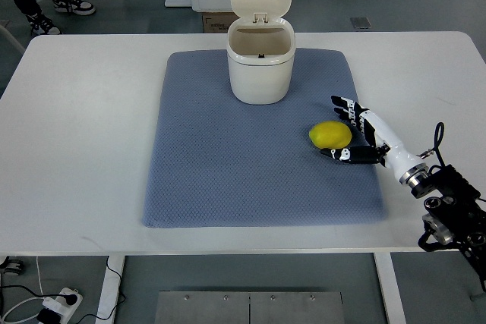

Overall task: Put lemon in trash with right hand
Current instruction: 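Close the right hand's fingers around the yellow lemon, then lift the lemon with the right hand and carry it toward the bin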

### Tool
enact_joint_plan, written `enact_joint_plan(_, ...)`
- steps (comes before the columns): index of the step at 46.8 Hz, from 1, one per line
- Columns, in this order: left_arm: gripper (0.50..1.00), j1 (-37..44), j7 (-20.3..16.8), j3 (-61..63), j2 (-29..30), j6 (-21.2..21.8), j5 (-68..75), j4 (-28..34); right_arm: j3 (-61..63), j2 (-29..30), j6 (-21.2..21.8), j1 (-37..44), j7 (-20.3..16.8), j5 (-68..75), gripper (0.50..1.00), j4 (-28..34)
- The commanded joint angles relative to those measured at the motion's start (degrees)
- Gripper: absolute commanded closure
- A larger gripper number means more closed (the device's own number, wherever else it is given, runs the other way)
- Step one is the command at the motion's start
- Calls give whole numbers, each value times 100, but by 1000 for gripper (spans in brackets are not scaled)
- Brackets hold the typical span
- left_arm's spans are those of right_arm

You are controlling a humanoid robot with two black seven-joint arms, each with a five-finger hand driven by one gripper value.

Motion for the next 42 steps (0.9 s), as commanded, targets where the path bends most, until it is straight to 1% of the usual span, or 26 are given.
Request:
enact_joint_plan(1,500,1,0,0,0,0,0,0,-20,2,0,8,0,4,676,-5)
enact_joint_plan(5,500,1,0,0,0,0,0,0,-20,2,0,8,9,-5,707,-57)
enact_joint_plan(10,500,1,0,0,0,0,0,0,-28,2,0,8,88,-5,714,-93)
enact_joint_plan(14,500,1,0,0,0,0,0,0,-107,2,0,8,132,-5,730,-101)
enact_joint_plan(20,500,1,0,0,0,0,0,0,-134,2,0,17,132,-5,785,-101)
enact_joint_plan(22,500,1,0,0,0,0,0,0,-143,-7,0,17,132,-5,820,-101)
enact_joint_plan(26,500,1,0,0,0,0,0,0,-195,-7,0,17,132,-5,908,-93)
enact_joint_plan(29,500,1,0,0,0,0,0,0,-266,-7,9,34,123,4,1000,-93)
enact_joint_plan(36,500,1,0,0,0,0,0,0,-310,-7,27,78,0,4,1000,-93)
enact_joint_plan(42,500,1,0,0,0,0,0,0,-310,-7,27,210,-272,48,1000,-84)
